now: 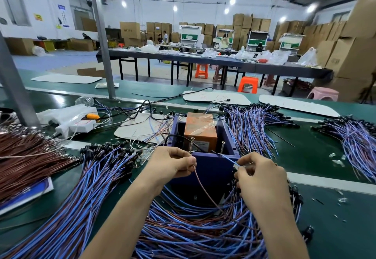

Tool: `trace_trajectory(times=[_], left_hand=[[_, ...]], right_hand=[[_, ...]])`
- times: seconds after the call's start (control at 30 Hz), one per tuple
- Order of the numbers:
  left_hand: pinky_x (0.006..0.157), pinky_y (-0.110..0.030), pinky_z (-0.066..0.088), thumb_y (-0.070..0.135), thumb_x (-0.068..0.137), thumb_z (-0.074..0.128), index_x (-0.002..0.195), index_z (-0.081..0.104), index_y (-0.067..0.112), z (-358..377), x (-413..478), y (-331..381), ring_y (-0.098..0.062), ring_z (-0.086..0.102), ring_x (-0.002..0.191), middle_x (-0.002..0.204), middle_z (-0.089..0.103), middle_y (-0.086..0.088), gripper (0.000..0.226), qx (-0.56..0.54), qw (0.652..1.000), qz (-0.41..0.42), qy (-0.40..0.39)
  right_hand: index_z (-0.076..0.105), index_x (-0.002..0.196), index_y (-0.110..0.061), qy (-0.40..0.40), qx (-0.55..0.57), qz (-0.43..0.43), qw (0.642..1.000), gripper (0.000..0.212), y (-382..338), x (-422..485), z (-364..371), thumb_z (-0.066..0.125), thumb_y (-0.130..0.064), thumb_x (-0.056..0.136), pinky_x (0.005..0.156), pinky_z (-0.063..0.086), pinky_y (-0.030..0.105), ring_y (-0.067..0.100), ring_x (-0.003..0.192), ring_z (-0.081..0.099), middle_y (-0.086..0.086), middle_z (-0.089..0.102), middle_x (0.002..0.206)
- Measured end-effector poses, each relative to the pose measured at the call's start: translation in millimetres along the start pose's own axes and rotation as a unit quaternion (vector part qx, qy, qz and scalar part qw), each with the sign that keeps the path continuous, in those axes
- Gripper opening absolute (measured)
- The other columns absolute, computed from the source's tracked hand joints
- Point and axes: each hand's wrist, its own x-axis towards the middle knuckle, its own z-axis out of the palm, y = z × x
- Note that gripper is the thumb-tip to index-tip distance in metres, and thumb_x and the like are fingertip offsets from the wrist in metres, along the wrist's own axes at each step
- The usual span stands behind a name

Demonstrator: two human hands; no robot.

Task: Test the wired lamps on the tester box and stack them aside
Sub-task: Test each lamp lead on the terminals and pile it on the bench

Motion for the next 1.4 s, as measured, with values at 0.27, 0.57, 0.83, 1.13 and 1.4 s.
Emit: trace_trajectory(times=[0.27,0.57,0.83,1.13,1.4], left_hand=[[0.057,-0.02,0.054,-0.001,0.081,0.07,0.077,0.067,0.002,-2.2,0.8,-0.6,-0.011,0.067,0.058,0.067,0.071,-0.009,0.005,0.01,1.0,0.006,-0.001],[0.058,-0.021,0.057,-0.004,0.079,0.071,0.076,0.065,0.003,-4.4,0.3,3.1,-0.011,0.067,0.056,0.065,0.071,-0.008,0.009,0.042,0.998,0.037,0.034],[0.058,-0.021,0.057,-0.004,0.08,0.07,0.079,0.065,0.001,-3.0,-1.0,4.4,-0.011,0.066,0.055,0.065,0.07,-0.008,0.007,0.045,0.998,0.033,0.038],[0.054,-0.019,0.052,0.009,0.084,0.069,0.082,0.065,0.007,-9.3,-7.9,15.3,-0.012,0.068,0.06,0.075,0.074,-0.008,0.006,0.071,0.996,0.044,-0.011],[0.075,-0.028,0.04,0.026,0.095,0.056,0.093,0.06,0.018,-67.5,16.3,7.8,-0.018,0.056,0.082,0.096,0.065,-0.003,0.008,0.359,0.891,0.076,0.268]], right_hand=[[0.061,0.087,-0.023,-0.03,-0.017,0.011,0.999,0.015,1.2,0.4,0.2,0.053,-0.011,0.089,0.076,0.056,0.036,0.022,0.075,0.067,0.003,0.069,0.082],[0.059,0.085,-0.025,-0.041,-0.01,0.004,0.999,0.015,5.9,2.9,1.3,0.054,-0.012,0.089,0.075,0.056,0.034,0.019,0.072,0.067,-0.001,0.07,0.08],[0.058,0.086,-0.027,-0.052,-0.017,-0.012,0.998,0.016,9.2,5.0,4.1,0.054,-0.012,0.09,0.075,0.056,0.036,0.019,0.075,0.067,0.0,0.069,0.082],[0.068,0.083,-0.025,-0.158,0.136,-0.131,0.969,0.013,-1.7,-2.4,-4.8,0.062,-0.016,0.09,0.062,0.053,0.016,0.002,0.067,0.067,-0.011,0.073,0.071],[0.067,0.107,-0.044,-0.35,0.057,-0.17,0.919,0.019,-0.9,-7.2,4.4,0.061,-0.04,0.09,0.075,0.047,0.006,-0.007,0.088,0.062,-0.018,0.069,0.1]])
